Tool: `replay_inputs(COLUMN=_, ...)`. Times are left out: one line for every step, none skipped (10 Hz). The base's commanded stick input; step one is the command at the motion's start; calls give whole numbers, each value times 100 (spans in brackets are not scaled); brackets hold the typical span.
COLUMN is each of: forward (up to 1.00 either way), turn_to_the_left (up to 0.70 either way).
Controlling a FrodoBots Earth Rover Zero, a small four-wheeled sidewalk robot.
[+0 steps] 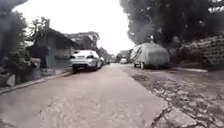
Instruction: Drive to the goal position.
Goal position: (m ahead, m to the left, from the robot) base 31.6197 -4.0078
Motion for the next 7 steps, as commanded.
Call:
replay_inputs(forward=100, turn_to_the_left=0)
replay_inputs(forward=100, turn_to_the_left=0)
replay_inputs(forward=100, turn_to_the_left=0)
replay_inputs(forward=100, turn_to_the_left=0)
replay_inputs(forward=100, turn_to_the_left=0)
replay_inputs(forward=100, turn_to_the_left=0)
replay_inputs(forward=100, turn_to_the_left=0)
